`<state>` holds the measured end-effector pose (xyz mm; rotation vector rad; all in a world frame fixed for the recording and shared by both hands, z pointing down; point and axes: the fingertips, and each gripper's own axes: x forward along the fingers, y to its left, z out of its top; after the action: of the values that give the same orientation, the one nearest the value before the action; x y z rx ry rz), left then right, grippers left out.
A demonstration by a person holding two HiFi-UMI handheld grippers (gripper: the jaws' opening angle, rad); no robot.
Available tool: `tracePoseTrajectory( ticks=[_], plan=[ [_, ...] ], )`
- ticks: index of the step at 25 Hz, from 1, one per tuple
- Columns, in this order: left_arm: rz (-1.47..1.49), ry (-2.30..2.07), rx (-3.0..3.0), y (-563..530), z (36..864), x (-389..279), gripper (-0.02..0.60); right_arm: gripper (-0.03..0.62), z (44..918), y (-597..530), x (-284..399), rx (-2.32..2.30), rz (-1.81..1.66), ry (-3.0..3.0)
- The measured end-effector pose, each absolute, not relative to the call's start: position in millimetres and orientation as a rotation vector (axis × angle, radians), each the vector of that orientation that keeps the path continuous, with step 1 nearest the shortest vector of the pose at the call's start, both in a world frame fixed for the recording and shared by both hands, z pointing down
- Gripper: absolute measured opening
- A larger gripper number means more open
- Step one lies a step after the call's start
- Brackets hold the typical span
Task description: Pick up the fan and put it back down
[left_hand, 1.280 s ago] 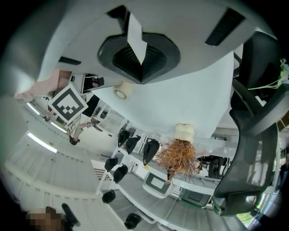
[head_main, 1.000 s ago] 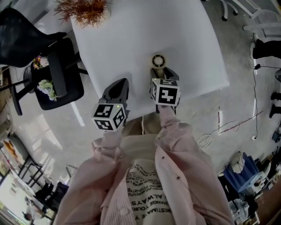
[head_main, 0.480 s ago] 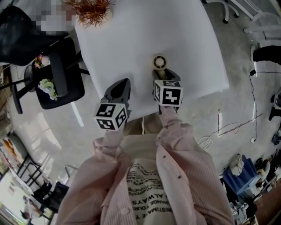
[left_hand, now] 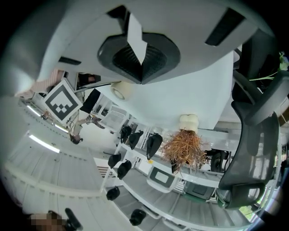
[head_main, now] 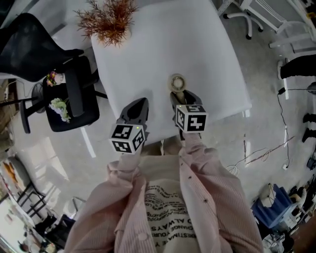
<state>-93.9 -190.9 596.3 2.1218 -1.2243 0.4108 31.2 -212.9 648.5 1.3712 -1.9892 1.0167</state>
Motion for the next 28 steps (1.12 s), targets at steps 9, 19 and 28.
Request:
tracePoseTrajectory(
  ticks=[9,19,28],
  plan=[
    [0.323,-1.251,2.214,-202,550,-96,0.002,0.184,590,-222,35,1.390,0.975,-2.138],
    [0.242,-1.324,2.355,-212,491,-105,0.002,0.186,523,-230,38,1.413,0.882,-2.317],
    [0.108,-1.428,2.419,-217,440,-122,0.002,0.186,464,-239,45,1.475,0.752,-2.477]
  ],
)
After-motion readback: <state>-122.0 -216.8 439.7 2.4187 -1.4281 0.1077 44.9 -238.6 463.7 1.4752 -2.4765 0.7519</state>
